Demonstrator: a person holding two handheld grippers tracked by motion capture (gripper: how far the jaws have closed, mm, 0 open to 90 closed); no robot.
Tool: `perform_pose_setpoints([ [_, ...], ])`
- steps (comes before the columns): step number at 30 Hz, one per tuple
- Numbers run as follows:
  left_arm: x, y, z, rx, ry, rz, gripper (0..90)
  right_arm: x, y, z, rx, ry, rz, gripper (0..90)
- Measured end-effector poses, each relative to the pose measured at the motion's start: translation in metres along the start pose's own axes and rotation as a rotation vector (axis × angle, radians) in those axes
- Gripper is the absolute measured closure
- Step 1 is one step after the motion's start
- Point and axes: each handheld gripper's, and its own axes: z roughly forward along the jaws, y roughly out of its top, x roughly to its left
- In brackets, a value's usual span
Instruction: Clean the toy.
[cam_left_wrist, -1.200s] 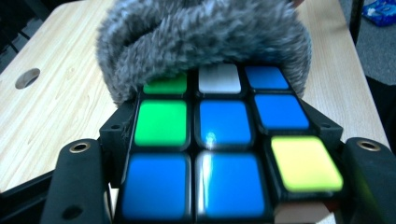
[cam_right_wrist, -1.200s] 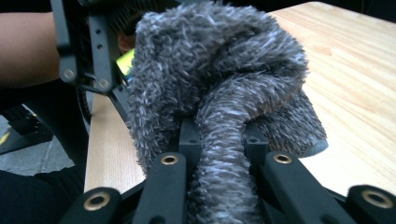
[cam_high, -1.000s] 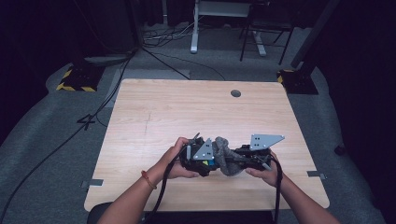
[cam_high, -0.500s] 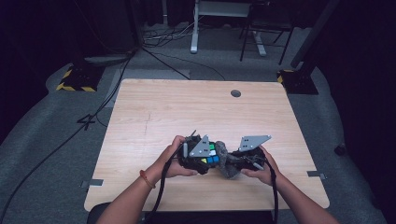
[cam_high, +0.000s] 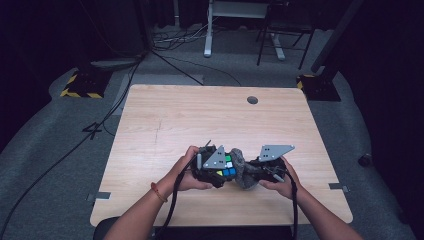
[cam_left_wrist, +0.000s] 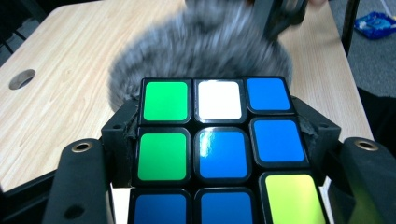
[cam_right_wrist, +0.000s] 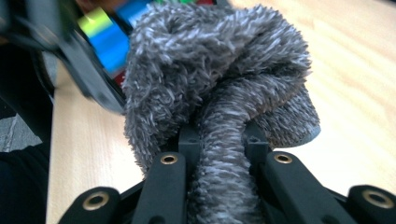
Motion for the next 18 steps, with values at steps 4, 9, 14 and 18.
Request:
perform_pose_setpoints([
  [4, 0.002, 0.001, -0.003, -0.027, -0.005, -0.007, 33.4, -0.002, -0.005, 0.009, 0.069, -0.005, -0.001, 76.8],
  [9, 0.0, 0.0, 0.0, 0.021, 0.034, 0.018, 33.4, 0.003, 0.0, 0.002, 0.024, -0.052, -0.033, 76.9],
  [14, -0.003, -0.001, 0.006, 0.041, 0.036, 0.017, 33.4, 0.01, 0.008, -0.01, -0.068, -0.042, -0.054, 77.0],
  [18, -0.002, 0.0, 0.004, 0.004, 0.016, -0.007, 33.4, 0.007, 0.006, -0.009, -0.054, -0.036, -0.039, 76.9],
])
